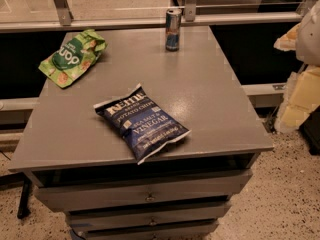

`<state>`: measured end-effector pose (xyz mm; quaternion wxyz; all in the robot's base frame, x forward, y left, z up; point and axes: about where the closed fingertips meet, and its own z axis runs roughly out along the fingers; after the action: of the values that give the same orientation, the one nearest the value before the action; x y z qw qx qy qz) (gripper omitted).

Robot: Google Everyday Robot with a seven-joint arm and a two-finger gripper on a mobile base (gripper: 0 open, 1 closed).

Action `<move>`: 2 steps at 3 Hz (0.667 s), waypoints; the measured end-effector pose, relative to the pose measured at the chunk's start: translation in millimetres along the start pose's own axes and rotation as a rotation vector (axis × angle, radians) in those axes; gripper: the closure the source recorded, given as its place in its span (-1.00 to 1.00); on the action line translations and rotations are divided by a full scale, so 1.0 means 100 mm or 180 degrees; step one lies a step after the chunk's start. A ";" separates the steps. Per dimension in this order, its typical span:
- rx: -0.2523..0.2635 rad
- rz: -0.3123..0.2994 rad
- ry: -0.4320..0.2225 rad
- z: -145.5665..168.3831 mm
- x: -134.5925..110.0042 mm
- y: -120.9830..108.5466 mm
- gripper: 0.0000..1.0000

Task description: Move blue chip bag near green rice chip bag

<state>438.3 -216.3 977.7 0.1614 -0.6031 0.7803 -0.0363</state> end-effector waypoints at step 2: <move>-0.0049 0.0126 -0.0226 0.32 -0.14 -0.09 -1.00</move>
Offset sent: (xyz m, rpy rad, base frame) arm 0.0676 0.0471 -0.0870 0.2594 0.0386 -0.0521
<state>459.6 -201.3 952.7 0.1851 -0.5896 0.7862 -0.0057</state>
